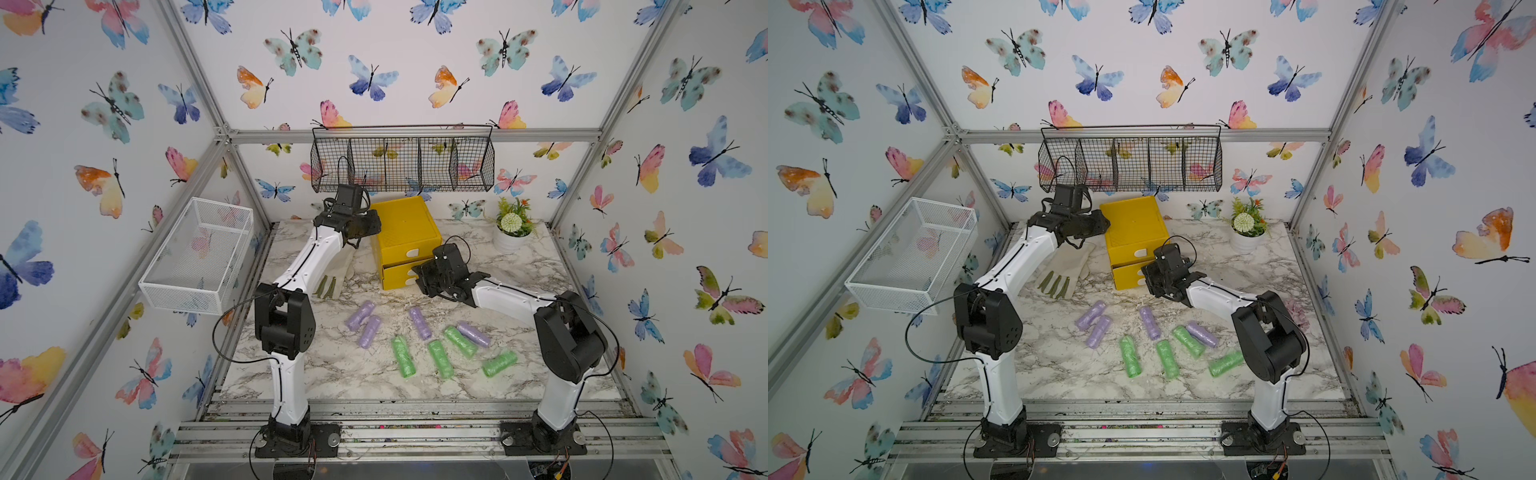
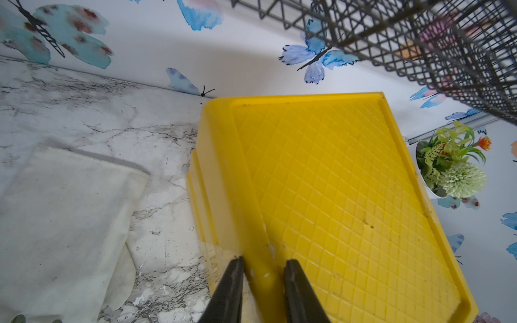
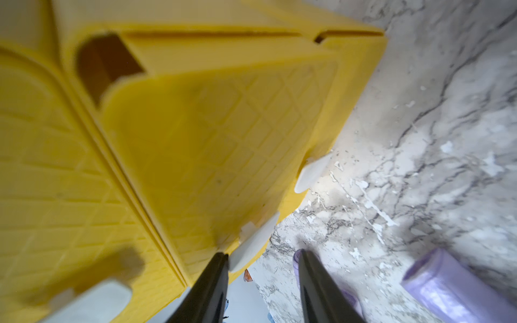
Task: Sort the rolls of trash bags by color and place them into the drawer
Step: Open the drawer in the storage box.
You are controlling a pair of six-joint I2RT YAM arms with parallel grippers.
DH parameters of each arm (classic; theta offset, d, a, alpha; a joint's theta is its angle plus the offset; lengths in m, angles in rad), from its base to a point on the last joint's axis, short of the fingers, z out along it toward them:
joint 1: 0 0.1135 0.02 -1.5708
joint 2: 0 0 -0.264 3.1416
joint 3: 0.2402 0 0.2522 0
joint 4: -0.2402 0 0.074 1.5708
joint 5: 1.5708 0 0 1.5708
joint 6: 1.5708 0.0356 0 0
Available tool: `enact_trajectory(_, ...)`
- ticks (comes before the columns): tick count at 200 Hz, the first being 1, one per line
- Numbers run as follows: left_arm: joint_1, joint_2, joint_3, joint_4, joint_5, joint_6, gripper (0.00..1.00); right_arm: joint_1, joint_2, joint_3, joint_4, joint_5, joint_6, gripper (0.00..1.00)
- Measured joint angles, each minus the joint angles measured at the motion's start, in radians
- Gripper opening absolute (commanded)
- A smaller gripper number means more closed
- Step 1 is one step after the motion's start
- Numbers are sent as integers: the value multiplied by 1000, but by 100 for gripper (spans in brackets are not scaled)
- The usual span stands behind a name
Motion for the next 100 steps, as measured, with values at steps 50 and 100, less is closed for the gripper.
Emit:
enact_trajectory(50, 0, 1, 4, -4, 0, 0, 28, 2, -111, -116, -8, -6, -28, 45)
enact_trajectory(100, 0, 7, 17, -16, 0, 0, 27, 5, -212, -209, -35, -6, -57, 44)
